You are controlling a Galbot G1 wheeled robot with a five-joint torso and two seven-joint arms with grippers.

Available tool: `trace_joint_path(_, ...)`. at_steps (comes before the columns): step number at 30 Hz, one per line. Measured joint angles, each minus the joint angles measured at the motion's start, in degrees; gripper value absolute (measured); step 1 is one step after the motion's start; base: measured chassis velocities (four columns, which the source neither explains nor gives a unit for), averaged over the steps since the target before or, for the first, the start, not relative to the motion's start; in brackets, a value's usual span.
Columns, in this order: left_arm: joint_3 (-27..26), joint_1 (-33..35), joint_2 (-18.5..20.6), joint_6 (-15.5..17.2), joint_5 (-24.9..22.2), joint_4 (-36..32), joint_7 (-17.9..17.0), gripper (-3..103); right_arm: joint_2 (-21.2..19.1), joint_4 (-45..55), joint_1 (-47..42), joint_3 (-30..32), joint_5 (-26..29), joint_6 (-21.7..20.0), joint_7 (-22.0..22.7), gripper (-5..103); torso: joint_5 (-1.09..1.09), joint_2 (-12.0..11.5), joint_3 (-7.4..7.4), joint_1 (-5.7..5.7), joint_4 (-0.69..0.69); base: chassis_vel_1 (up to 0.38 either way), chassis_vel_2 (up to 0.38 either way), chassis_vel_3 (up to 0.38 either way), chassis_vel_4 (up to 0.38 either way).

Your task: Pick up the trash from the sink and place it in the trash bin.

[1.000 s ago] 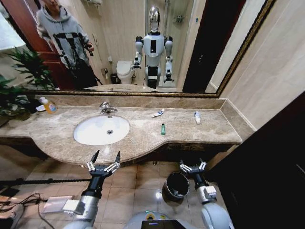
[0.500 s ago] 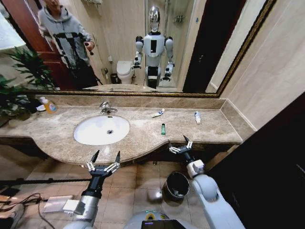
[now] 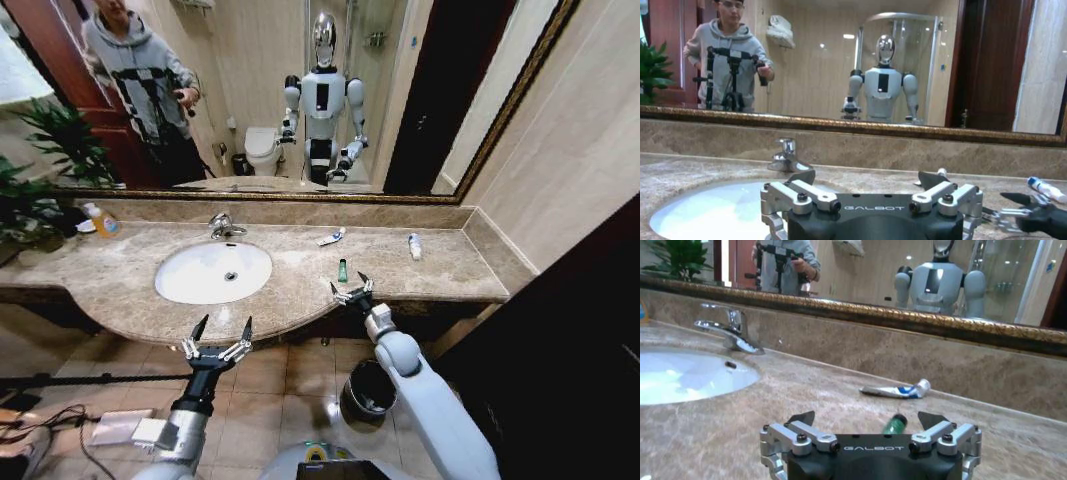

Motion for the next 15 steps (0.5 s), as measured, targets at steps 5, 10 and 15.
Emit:
trace_joint_path(5, 0.0, 0.0, 0.0, 0.0, 0.0, 0.0, 0.0, 100, 0.8, -3.4, 3.1, -1.7, 0.9, -0.6, 0.8, 97, 0.0, 0.0, 0.0, 0.0, 0.0, 0.0, 0.0, 0.0, 0.0)
trace_joint_path(10, 0.0, 0.0, 0.0, 0.0, 0.0, 0.0, 0.0, 100, 1.4, -7.2, 5.1, -2.1, 1.7, -0.6, 1.0, 93, 0.0, 0.0, 0.0, 0.0, 0.0, 0.0, 0.0, 0.0, 0.0)
trace_joint_path(15, 0.0, 0.0, 0.0, 0.0, 0.0, 0.0, 0.0, 100, 1.9, -10.2, 6.4, -1.9, 1.5, -0.4, 1.2, 93, 0.01, 0.0, 0.0, -0.01, 0.0, 0.0, 0.0, 0.0, 0.0)
